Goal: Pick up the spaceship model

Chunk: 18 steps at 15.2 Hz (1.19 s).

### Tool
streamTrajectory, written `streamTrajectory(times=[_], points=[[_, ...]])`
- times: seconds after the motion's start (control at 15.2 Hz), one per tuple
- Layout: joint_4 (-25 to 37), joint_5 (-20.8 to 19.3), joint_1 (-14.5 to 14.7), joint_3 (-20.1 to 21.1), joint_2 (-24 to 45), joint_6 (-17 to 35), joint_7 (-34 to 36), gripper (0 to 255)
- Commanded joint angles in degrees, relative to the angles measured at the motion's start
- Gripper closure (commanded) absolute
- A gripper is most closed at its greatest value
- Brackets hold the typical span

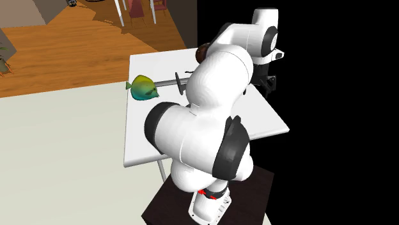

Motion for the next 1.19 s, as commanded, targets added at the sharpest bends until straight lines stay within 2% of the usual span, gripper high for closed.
streamTrajectory(times=[0.0, 1.12], points=[[0.0, 0.0, 0.0, 0.0, 0.0, 0.0, 0.0, 0], [-4.8, 12.66, 15.37, 10.66, 8.76, 19.38, -2.37, 0]])
